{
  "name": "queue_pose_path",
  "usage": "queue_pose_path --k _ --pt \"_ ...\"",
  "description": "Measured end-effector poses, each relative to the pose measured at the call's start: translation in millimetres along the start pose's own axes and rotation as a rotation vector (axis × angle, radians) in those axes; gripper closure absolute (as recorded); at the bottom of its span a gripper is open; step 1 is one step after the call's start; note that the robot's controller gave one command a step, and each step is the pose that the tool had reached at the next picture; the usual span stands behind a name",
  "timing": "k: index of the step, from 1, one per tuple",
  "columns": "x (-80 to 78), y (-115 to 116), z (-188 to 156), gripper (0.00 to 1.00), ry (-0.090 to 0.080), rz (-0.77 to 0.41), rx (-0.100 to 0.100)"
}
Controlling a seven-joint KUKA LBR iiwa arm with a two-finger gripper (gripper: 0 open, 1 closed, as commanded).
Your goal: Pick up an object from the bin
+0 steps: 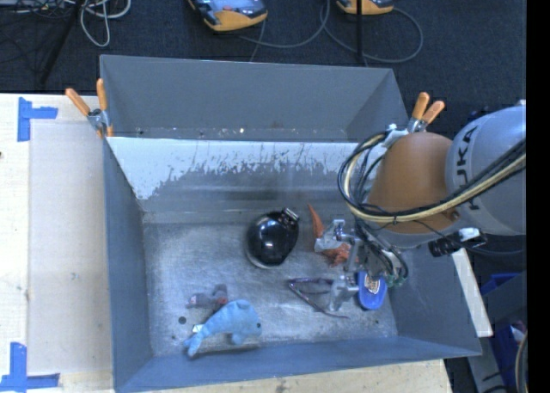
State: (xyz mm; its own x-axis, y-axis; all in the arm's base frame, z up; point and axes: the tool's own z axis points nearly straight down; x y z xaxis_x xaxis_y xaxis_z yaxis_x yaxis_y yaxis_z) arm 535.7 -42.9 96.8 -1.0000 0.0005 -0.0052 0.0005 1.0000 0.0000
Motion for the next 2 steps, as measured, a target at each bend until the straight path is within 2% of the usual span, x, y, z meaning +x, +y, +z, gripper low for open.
queue_pose_path --k 1,2 --pt "-4.8 20.5 20.6 1.00 -0.016 0.115 0.000" --pt "-4.8 20.6 20.6 1.00 -0.016 0.114 0.001"
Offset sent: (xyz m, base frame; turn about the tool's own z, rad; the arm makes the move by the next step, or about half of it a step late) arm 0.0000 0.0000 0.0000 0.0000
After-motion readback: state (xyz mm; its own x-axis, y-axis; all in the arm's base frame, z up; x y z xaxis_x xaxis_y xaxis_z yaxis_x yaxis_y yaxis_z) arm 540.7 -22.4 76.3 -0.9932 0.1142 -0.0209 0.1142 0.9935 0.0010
